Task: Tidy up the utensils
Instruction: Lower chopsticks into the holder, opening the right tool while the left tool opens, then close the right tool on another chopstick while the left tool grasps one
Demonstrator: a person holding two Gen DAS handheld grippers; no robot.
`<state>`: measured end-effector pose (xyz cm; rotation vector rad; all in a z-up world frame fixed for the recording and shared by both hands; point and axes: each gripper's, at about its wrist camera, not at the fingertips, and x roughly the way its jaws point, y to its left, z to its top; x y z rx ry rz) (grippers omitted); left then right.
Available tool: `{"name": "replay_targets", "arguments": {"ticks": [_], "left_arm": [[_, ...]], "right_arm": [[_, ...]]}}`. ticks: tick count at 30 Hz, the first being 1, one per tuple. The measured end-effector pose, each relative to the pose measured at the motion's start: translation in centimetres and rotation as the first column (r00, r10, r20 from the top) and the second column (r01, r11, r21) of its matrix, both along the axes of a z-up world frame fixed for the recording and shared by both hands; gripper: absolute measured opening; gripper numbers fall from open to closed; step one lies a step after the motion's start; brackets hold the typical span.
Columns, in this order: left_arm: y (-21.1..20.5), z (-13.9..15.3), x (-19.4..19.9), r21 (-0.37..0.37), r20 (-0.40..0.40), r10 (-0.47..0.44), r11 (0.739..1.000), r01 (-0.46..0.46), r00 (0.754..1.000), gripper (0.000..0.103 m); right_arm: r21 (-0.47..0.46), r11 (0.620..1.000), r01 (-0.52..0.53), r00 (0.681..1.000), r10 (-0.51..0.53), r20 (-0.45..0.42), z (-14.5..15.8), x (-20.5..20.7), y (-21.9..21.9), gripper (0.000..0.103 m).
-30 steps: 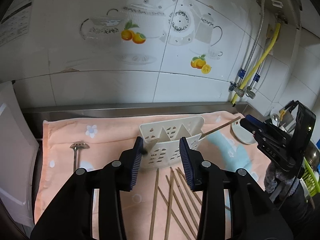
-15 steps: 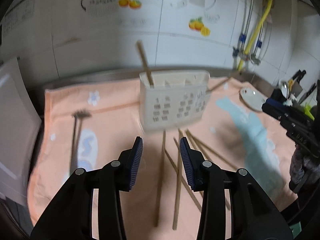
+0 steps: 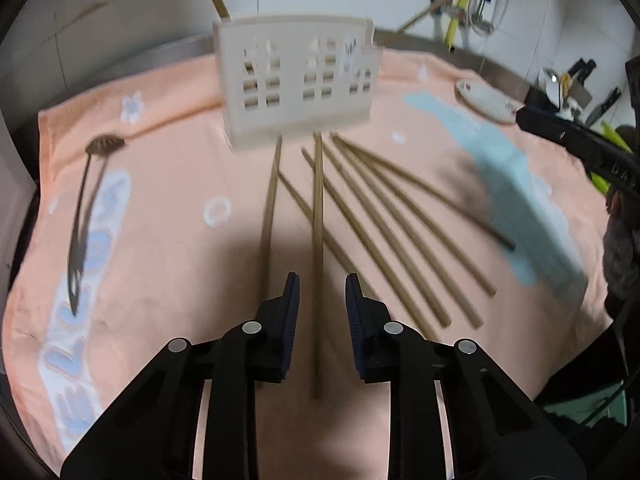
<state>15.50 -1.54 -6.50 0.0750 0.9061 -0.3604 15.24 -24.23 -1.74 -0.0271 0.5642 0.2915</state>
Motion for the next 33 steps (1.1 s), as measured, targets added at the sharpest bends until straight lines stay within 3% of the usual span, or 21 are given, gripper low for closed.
{"name": "replay_targets", "arguments": {"ticks": [13,27,33], "left_arm": [[-0.1,-2.6,0.4,0.002,-0.049,0.026,1.0,-0.025,0.998,0.02],[-0.6,-2.7,0.0,0.034,-0.023,0.027,0.999,-0.026,0.999,0.019],[-0.4,-2.6,0.1,0.034,-0.024,0.048,0.998,-0.047,0.999,0.006]], "right_arm": [[-0.014,1.0,-0.001,0.993,-0.001,-0.117,-5.1,-0.7,-0.4,0.035],[-0.057,0.998,-0.028,0.977,0.016,-0.211,-9.2,-0.2,-0.2,0.018],[-0.084,0.996,-0.036,0.979,0.018,-0.204,-9.3,-0.3,0.1,0.011]]}}
